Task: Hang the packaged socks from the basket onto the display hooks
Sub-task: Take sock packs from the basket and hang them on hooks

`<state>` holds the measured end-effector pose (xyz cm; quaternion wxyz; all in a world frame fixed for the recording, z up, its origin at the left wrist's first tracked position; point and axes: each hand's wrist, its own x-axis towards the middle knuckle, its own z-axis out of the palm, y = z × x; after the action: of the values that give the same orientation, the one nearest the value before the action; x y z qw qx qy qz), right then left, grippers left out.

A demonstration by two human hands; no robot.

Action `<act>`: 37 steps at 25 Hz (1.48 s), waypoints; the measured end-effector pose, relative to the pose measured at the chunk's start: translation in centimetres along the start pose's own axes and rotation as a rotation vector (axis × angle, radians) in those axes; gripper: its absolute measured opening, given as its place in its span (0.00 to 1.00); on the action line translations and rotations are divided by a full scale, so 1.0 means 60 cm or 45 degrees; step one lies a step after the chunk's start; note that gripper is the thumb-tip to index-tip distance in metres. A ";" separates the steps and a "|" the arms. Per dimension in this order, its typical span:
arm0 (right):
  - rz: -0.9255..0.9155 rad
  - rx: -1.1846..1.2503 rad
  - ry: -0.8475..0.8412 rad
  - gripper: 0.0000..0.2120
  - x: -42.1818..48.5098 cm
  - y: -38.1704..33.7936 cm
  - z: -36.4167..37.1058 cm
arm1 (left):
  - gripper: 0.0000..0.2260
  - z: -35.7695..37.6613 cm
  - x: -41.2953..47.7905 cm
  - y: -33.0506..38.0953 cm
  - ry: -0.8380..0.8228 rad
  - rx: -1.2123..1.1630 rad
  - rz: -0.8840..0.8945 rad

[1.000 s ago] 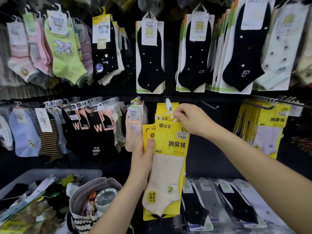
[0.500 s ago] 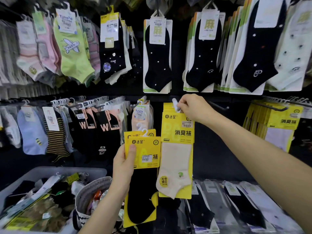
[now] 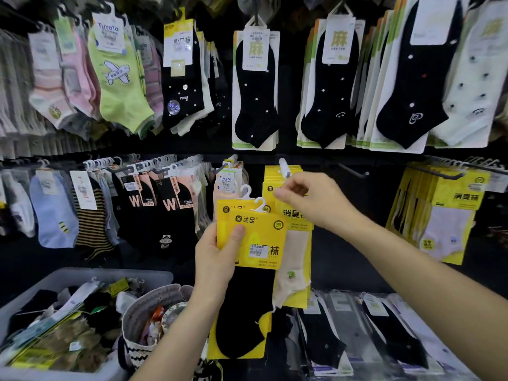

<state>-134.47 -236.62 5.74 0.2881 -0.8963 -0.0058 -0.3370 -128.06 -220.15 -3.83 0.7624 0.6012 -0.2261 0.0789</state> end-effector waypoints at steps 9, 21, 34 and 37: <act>0.065 -0.015 -0.159 0.07 -0.013 0.016 -0.032 | 0.03 0.060 -0.011 -0.001 -0.119 -0.051 0.017; 0.159 -0.204 -0.006 0.11 0.076 0.024 -0.042 | 0.09 -0.005 0.025 -0.025 0.150 0.029 0.049; 0.126 -0.092 0.097 0.08 0.046 0.050 -0.012 | 0.11 -0.038 0.014 -0.022 0.080 0.078 0.134; 0.040 -0.335 0.114 0.17 0.031 0.065 0.000 | 0.12 -0.017 0.015 -0.021 0.037 0.060 0.136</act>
<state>-132.21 -240.20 4.88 0.1732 -0.9104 0.0652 -0.3701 -126.52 -219.67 -4.71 0.7458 0.6049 -0.2449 0.1336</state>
